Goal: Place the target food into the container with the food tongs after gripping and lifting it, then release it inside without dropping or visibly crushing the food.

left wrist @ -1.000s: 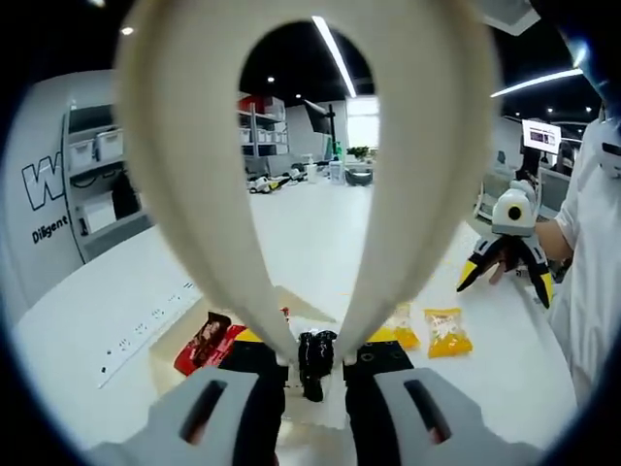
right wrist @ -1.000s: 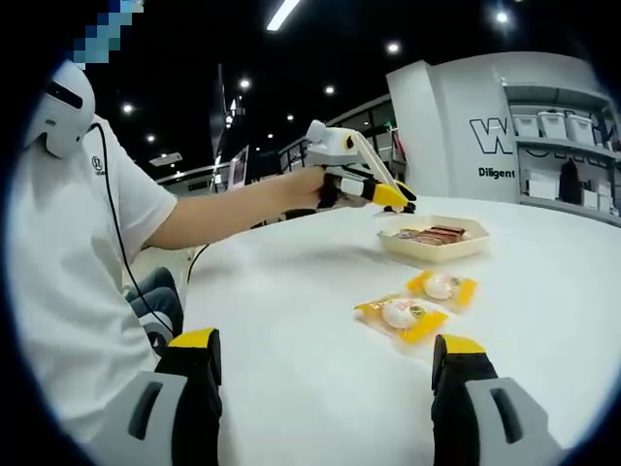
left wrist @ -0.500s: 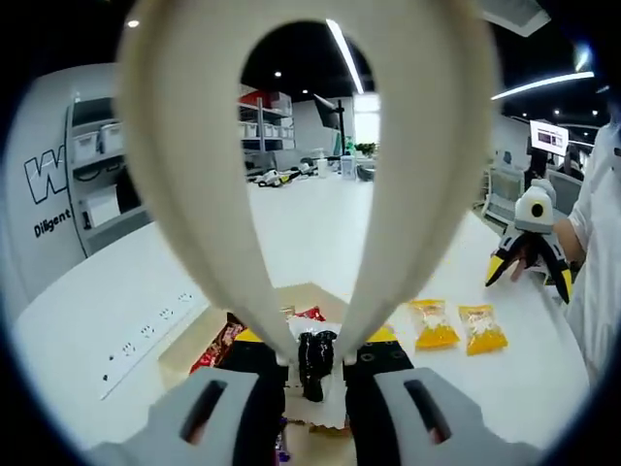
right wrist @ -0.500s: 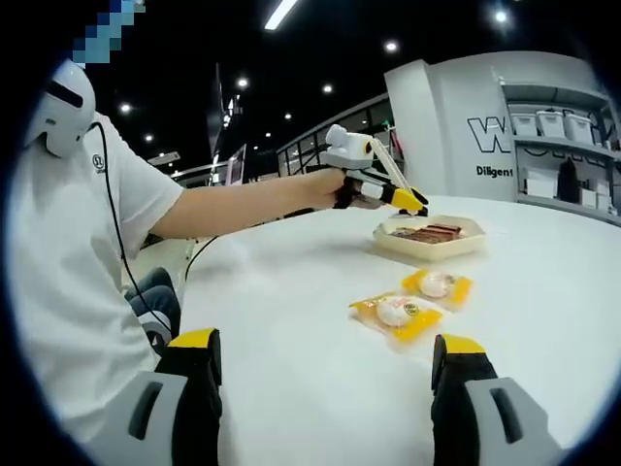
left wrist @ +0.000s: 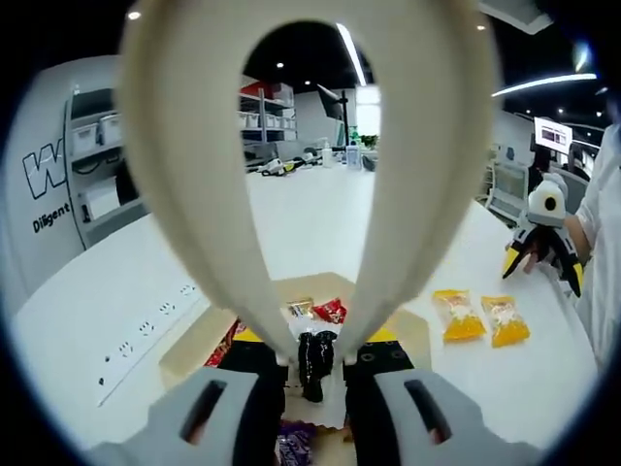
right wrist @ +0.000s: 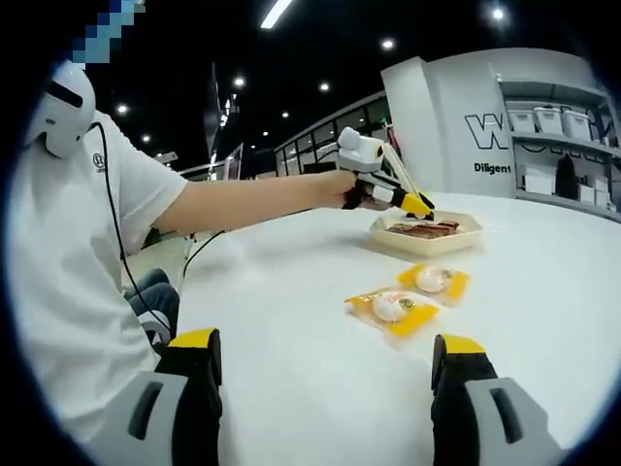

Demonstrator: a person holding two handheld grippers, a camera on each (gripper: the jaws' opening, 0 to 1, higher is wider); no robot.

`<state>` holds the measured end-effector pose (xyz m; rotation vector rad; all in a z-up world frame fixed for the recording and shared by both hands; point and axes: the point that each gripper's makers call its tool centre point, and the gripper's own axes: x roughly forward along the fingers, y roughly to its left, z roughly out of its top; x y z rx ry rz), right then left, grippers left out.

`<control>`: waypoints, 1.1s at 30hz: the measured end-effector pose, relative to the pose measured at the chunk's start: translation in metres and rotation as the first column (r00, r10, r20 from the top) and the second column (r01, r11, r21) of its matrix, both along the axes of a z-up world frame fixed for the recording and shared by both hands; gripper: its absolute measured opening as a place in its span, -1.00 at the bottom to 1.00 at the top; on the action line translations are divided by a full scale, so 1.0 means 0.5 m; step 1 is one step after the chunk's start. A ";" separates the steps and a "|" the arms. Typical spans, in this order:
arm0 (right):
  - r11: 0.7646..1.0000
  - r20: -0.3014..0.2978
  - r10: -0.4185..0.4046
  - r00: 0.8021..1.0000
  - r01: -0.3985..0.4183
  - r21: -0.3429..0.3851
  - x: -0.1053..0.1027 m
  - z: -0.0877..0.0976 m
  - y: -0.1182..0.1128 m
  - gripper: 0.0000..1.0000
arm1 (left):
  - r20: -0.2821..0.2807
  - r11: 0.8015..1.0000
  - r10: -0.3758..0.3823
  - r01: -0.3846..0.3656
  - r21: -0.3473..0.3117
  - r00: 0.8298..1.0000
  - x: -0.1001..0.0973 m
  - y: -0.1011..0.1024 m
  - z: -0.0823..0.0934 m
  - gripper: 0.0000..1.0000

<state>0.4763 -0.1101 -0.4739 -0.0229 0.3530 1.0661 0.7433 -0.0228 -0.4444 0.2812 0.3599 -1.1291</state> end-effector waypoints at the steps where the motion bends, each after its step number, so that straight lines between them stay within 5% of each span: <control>1: 1.000 0.000 0.000 1.000 0.000 0.000 0.001 0.000 0.000 0.79 | -0.003 1.000 0.002 -0.002 0.001 1.000 0.003 0.001 -0.002 -0.60; 33: 1.000 0.001 -0.006 1.000 0.006 0.003 -0.001 0.003 -0.005 0.80 | -0.041 0.999 0.010 -0.009 0.035 0.999 0.024 -0.001 -0.029 -0.52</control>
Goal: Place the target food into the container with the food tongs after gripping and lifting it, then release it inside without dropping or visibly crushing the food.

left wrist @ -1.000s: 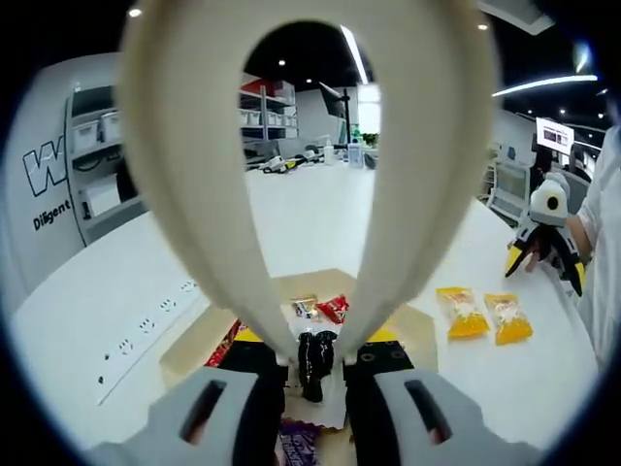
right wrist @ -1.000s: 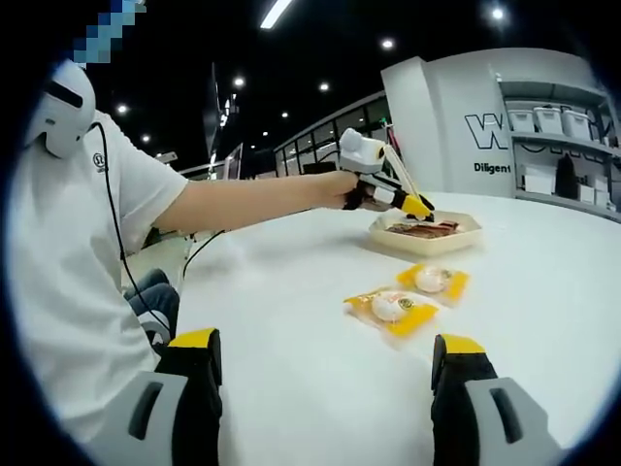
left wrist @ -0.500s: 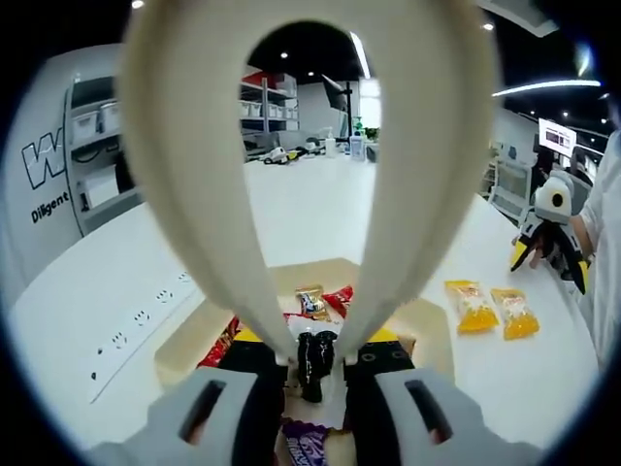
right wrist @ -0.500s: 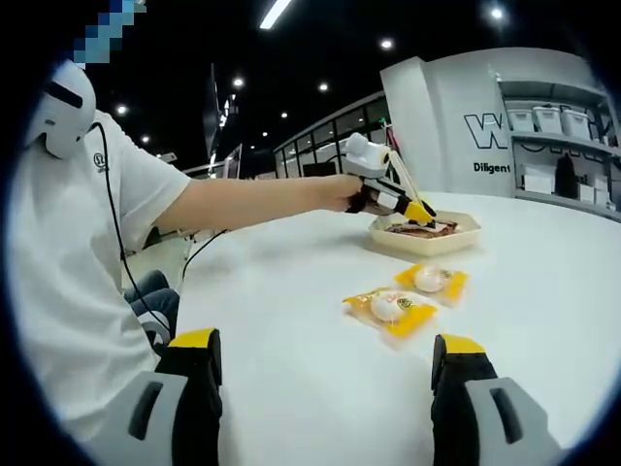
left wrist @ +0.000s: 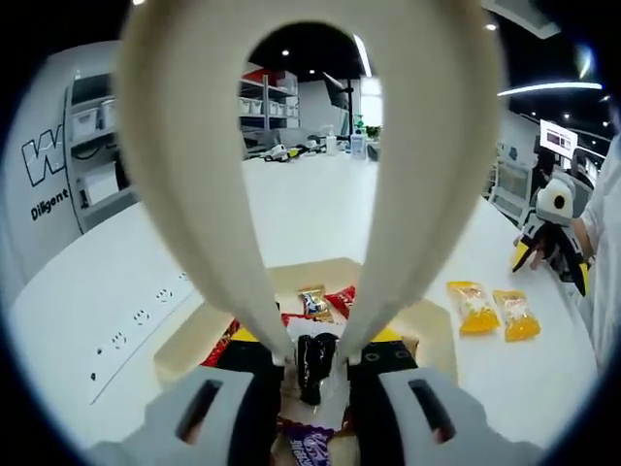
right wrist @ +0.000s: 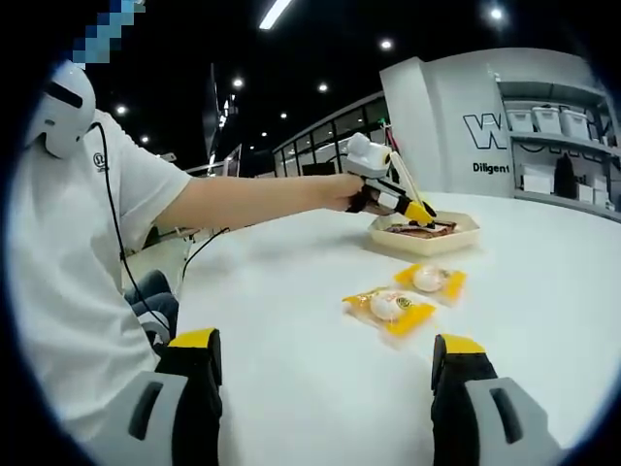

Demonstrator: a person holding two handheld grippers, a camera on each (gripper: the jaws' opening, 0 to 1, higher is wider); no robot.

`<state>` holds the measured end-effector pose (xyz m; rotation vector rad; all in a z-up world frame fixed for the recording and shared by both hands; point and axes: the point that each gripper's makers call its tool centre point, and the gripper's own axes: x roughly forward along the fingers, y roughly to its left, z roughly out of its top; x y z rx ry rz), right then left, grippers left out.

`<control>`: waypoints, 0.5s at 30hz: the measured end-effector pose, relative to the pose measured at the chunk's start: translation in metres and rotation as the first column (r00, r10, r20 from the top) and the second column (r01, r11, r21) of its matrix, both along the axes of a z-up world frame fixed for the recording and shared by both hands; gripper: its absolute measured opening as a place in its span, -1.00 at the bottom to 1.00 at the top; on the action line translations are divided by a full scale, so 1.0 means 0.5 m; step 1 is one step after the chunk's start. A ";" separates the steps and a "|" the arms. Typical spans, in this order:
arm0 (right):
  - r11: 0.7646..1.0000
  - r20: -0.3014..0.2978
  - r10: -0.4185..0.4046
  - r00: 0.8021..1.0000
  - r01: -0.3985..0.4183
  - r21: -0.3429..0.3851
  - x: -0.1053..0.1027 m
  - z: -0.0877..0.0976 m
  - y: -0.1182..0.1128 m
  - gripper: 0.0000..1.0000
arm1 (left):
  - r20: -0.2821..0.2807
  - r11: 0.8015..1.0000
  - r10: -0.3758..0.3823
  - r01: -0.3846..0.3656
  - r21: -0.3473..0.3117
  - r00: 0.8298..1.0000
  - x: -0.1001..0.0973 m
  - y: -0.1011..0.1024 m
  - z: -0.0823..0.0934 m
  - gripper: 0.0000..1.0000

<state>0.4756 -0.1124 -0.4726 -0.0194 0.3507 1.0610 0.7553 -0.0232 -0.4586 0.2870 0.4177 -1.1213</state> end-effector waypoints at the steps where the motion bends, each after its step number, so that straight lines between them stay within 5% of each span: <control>1: 1.000 0.001 -0.001 1.000 0.001 0.000 0.000 0.000 0.000 0.80 | -0.001 1.000 0.000 0.000 0.000 1.000 0.000 0.000 0.000 -0.52; 9: 1.000 0.008 0.002 1.000 -0.002 0.000 0.000 0.007 0.002 0.80 | 0.017 1.000 0.009 -0.009 -0.016 1.000 -0.014 0.007 0.025 -0.53; 15: 1.000 0.014 0.011 1.000 -0.011 0.002 -0.003 0.012 0.012 0.80 | 0.028 1.000 -0.004 0.004 -0.028 1.000 -0.065 0.008 0.048 -0.55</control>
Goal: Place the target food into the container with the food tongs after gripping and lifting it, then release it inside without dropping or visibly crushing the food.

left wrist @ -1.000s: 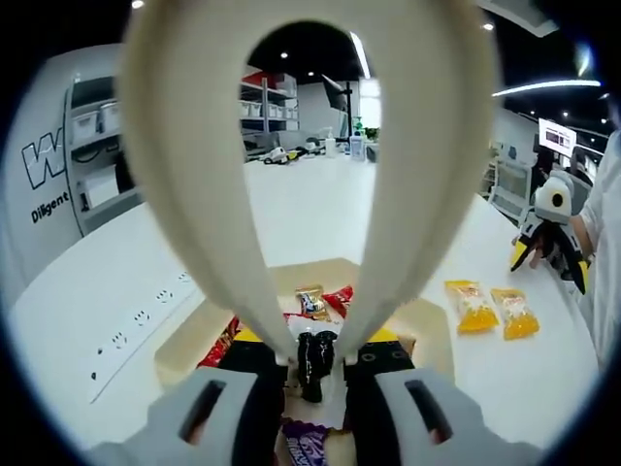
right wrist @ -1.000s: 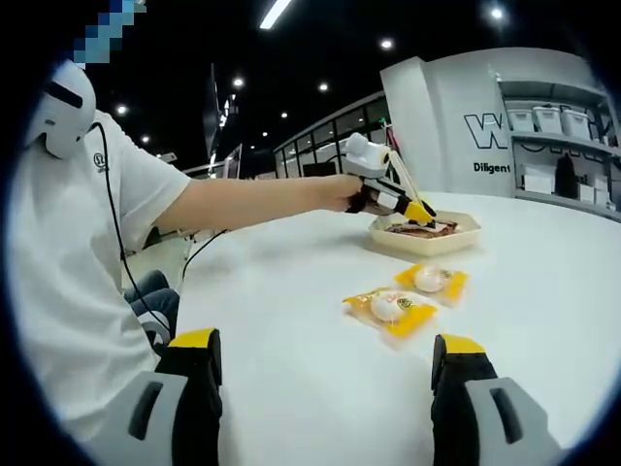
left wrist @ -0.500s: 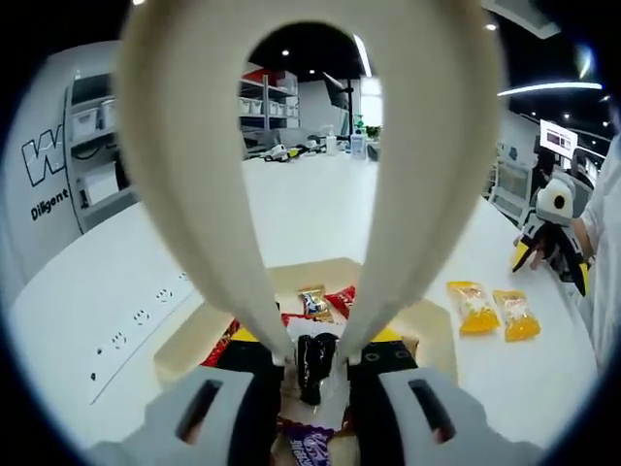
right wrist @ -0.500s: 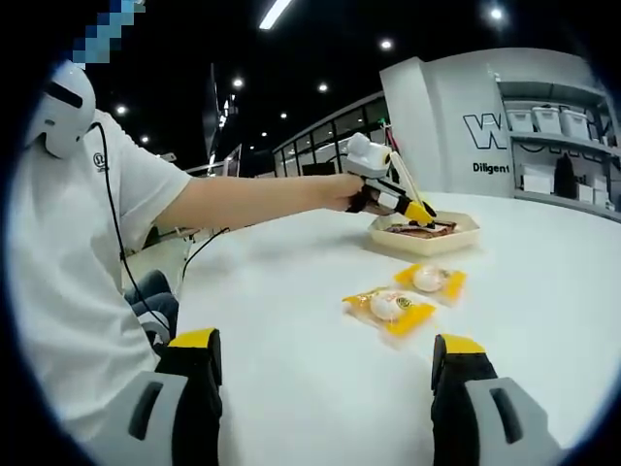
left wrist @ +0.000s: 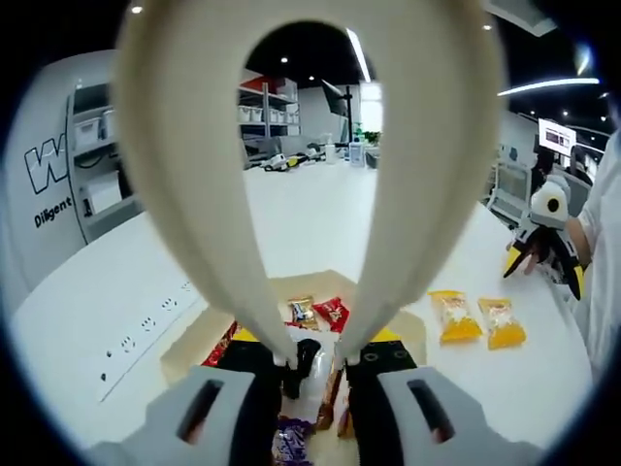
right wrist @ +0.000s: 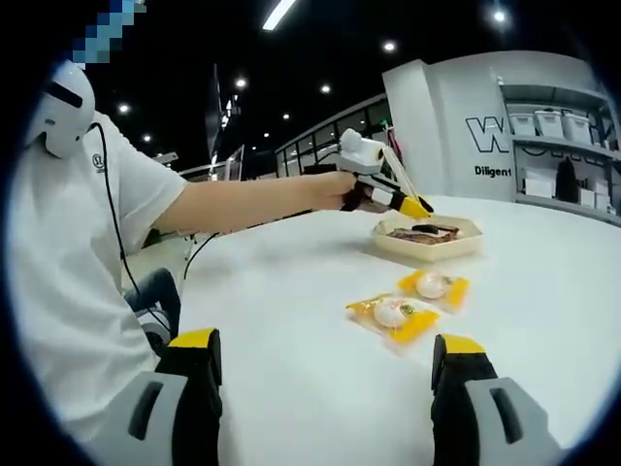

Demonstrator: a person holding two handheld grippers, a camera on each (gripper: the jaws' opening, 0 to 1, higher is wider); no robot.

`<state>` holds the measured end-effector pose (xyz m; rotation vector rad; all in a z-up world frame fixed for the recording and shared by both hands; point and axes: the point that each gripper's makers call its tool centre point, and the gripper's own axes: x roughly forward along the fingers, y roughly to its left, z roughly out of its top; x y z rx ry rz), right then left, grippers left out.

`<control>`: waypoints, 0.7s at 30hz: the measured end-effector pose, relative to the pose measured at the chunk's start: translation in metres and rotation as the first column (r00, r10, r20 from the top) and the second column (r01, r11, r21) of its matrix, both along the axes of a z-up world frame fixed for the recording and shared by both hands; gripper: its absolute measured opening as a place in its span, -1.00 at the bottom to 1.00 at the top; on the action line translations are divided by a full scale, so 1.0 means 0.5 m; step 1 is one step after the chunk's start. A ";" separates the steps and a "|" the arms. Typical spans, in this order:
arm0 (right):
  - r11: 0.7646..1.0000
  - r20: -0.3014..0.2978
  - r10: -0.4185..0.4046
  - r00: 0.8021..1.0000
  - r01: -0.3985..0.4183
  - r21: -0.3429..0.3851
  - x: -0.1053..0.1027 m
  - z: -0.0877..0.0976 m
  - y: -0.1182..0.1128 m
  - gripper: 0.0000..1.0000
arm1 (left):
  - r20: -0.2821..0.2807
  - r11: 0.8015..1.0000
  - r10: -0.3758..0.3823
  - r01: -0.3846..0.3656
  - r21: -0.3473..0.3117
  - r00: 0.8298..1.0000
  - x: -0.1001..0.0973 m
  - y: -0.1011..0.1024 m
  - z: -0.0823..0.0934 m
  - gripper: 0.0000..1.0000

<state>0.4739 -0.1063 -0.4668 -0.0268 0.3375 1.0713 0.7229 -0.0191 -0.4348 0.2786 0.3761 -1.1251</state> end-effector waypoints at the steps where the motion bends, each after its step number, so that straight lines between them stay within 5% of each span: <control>1: 1.000 0.001 0.002 1.000 -0.002 -0.001 -0.001 0.000 0.002 0.80 | -0.001 1.000 -0.004 0.004 -0.003 1.000 -0.010 0.001 0.002 -0.55; 12: 0.999 0.014 0.037 0.999 -0.037 0.004 -0.008 0.011 0.031 0.80 | -0.004 1.000 0.014 -0.014 0.010 1.000 -0.150 0.045 0.018 -0.56; 21: 0.997 0.024 0.071 0.997 -0.071 0.000 -0.019 0.019 0.059 0.80 | 0.041 0.999 0.045 -0.046 0.015 0.998 -0.224 0.076 0.047 -0.55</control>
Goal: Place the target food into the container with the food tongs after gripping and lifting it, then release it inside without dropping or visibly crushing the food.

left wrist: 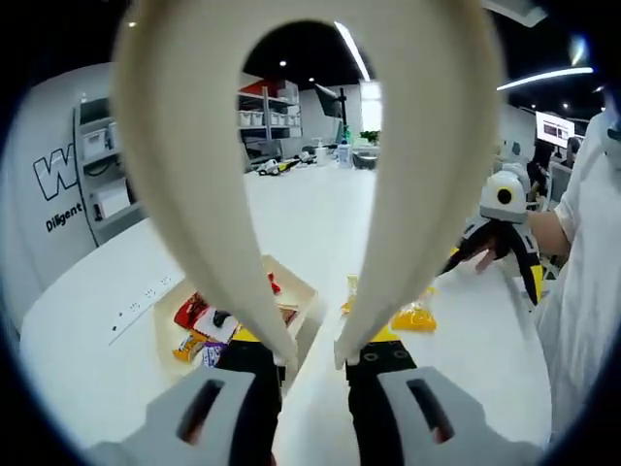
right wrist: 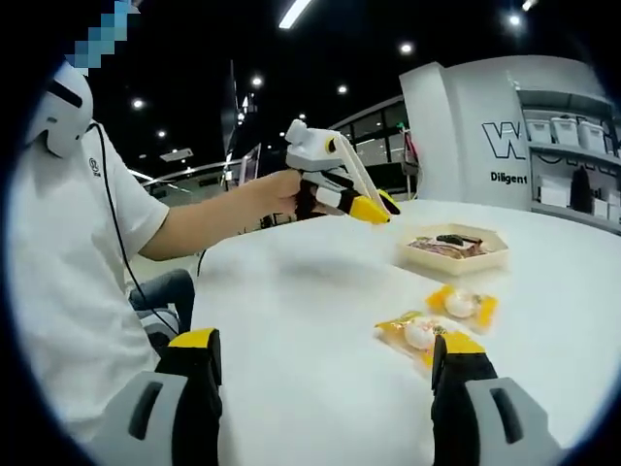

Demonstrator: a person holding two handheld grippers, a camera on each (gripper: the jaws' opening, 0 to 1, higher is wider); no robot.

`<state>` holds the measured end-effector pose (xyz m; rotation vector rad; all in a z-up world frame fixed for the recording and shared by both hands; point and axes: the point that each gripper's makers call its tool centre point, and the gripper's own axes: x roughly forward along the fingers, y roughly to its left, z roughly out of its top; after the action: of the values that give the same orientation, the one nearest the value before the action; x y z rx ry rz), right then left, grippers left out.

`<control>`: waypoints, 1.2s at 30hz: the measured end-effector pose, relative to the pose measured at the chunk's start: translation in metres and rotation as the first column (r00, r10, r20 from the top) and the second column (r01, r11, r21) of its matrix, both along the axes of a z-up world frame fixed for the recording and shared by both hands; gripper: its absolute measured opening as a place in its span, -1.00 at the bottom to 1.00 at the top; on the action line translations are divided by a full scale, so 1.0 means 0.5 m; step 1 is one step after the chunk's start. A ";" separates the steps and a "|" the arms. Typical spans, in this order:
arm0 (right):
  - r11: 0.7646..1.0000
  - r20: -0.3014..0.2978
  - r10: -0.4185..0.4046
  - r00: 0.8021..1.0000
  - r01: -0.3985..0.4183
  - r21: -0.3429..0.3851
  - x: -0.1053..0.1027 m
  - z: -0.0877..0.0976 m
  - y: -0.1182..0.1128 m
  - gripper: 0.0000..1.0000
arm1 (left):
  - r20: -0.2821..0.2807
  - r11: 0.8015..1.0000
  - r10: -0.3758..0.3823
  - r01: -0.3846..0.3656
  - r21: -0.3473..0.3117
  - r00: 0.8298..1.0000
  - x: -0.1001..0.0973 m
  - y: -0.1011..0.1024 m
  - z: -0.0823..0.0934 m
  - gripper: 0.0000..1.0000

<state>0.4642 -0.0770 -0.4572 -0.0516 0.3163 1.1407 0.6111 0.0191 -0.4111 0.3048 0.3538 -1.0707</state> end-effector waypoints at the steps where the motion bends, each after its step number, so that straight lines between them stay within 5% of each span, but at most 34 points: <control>1: 1.000 0.001 0.001 1.000 -0.001 0.001 -0.001 0.001 0.001 0.80 | -0.003 1.000 0.008 -0.008 0.000 1.000 -0.008 0.004 0.000 -0.54; 12: 1.000 0.004 0.015 1.000 -0.015 0.000 -0.011 0.006 0.009 0.80 | -0.006 0.999 0.035 -0.035 -0.041 0.999 -0.095 0.014 0.003 -0.53; 36: 1.000 -0.004 0.028 1.000 -0.028 0.007 -0.016 0.011 0.013 0.81 | -0.009 0.998 0.058 -0.059 -0.039 0.998 -0.160 0.016 -0.020 -0.52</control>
<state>0.4560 -0.0703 -0.4518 -0.0481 0.3163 1.1699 0.5308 0.0271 -0.4210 0.2540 0.3460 -1.0203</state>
